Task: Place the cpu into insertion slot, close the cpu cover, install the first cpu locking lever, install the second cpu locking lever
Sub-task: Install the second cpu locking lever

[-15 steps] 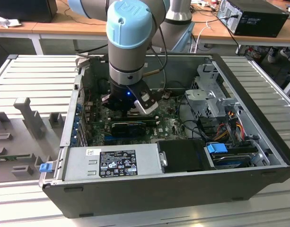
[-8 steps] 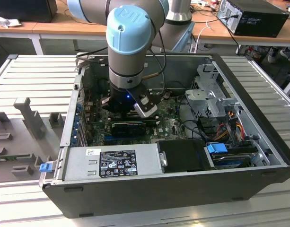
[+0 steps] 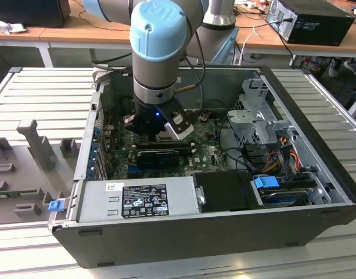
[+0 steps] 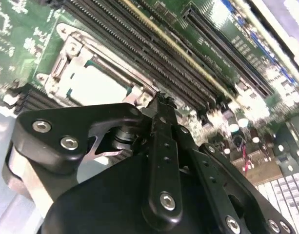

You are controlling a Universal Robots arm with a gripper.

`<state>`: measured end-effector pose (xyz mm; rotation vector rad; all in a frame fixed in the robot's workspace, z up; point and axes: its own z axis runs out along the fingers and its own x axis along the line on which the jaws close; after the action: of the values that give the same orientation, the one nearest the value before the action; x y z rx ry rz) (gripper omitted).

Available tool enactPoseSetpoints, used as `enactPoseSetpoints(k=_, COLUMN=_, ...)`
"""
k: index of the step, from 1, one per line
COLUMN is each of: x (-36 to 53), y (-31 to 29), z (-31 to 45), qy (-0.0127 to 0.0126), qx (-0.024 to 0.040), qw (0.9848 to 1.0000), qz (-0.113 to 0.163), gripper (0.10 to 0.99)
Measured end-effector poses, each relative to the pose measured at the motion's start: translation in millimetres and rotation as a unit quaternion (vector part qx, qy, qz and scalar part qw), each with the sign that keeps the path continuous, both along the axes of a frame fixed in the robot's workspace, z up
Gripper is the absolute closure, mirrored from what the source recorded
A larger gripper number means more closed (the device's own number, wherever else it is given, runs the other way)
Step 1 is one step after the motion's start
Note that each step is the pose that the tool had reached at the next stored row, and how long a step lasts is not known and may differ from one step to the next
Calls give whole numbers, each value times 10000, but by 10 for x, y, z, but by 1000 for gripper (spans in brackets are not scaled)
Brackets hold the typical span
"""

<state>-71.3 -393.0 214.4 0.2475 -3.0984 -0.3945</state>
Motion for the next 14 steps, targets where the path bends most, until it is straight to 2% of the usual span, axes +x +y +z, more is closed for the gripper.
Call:
enactPoseSetpoints(k=3, x=0, y=-26, z=20, qy=0, qx=37, qw=10000, qz=0, gripper=980)
enactPoseSetpoints(k=4, x=0, y=-58, z=21, qy=1, qx=59, qw=10000, qz=-1, gripper=980)
enactPoseSetpoints(k=6, x=1, y=-92, z=21, qy=6, qx=68, qw=10000, qz=-3, gripper=980)
enactPoseSetpoints(k=9, x=5, y=-101, z=20, qy=10, qx=72, qw=10000, qz=-32, gripper=980)
enactPoseSetpoints(k=13, x=6, y=-103, z=2, qy=9, qx=84, qw=9993, qz=-356, gripper=980)
enactPoseSetpoints(k=14, x=2, y=-118, z=-7, qy=10, qx=107, qw=9993, qz=-359, gripper=980)
